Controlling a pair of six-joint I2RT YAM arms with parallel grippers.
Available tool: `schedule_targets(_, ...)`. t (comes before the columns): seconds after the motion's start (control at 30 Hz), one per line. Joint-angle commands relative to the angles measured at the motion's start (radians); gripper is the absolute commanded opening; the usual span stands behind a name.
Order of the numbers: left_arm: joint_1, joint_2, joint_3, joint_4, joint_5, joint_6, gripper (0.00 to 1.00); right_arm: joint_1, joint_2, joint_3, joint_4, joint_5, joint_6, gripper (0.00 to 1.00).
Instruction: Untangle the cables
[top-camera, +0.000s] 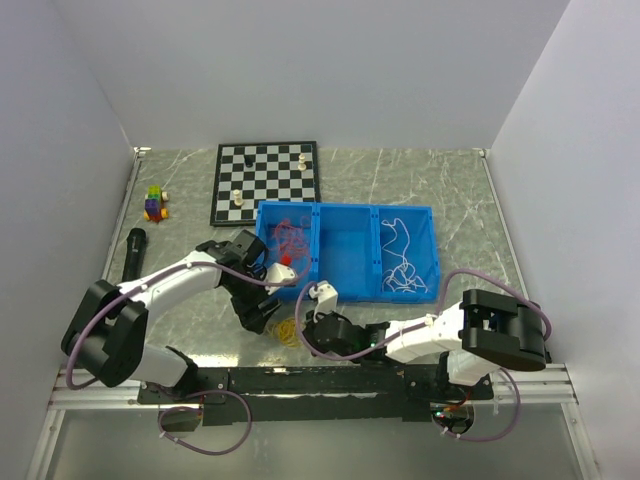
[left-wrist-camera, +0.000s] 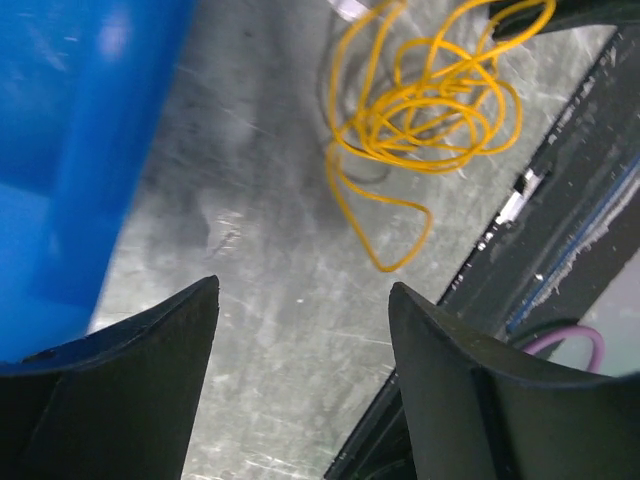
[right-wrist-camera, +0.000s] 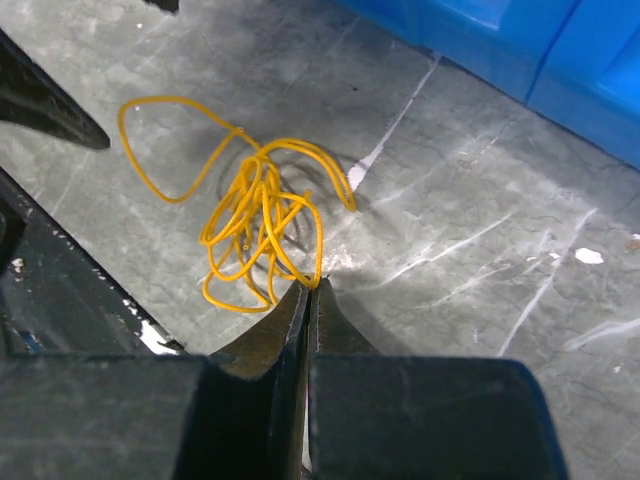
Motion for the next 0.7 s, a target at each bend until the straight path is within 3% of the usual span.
schedule_targets(0.0, -0.029, -0.014, 0.051, -0.047, 0.032, 0.021, 0.74, 0.021, 0.009, 0.002, 0.059, 0.031, 0.02, 0.0)
schedule_targets(0.23, -0.064, -0.171, 0.085, -0.063, 0.017, -0.008, 0.86, 0.029, 0.023, 0.019, 0.05, 0.037, 0.012, 0.0)
schedule_targets(0.67, -0.143, -0.062, 0.077, -0.034, -0.034, -0.044, 0.82, 0.054, 0.008, -0.035, 0.084, 0.106, 0.061, 0.0)
